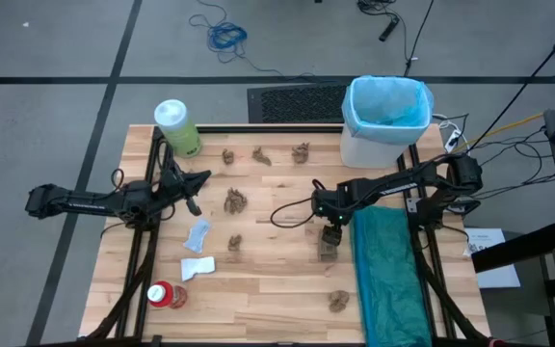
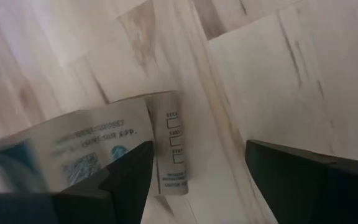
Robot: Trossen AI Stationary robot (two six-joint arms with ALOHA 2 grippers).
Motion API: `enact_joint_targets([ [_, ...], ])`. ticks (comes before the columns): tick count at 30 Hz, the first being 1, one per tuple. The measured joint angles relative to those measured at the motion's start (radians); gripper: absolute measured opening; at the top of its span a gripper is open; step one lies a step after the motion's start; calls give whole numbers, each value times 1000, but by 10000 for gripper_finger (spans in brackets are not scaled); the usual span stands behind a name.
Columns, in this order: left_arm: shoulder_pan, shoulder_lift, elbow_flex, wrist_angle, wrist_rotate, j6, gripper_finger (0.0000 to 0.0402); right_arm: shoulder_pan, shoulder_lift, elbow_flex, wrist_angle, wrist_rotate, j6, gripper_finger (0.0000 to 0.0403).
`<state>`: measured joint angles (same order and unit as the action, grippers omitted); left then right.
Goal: Place trash/remove bag and relplace
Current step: Put the brown paper trash into the trash bin
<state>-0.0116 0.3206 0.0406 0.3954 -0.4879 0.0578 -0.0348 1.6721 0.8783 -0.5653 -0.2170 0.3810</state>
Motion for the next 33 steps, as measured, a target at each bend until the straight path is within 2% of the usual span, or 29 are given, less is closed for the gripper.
enact_joint_targets([
  [6, 0, 0, 0, -22, 0, -1, 0, -1, 25, 1, 25, -40, -15, 237],
  [11, 0, 0, 0, -23, 0, -2, 0, -1, 5, -2, 42, -55, -4, 199],
  [16, 0, 0, 0, -23, 0, -3, 0, 4, 4, -3, 56, -84, -4, 128],
  [21, 0, 0, 0, -23, 0, -3, 0, 7, 5, -4, 57, -77, -21, 22],
  [22, 0, 0, 0, -23, 0, -3, 0, 8, 5, -4, 57, -75, -27, 12],
  [26, 0, 0, 0, -23, 0, -3, 0, 22, 5, 8, 49, -50, -29, 3],
  [33, 0, 0, 0, -19, 0, -3, 0, 80, 5, 141, -68, 90, -68, 0],
])
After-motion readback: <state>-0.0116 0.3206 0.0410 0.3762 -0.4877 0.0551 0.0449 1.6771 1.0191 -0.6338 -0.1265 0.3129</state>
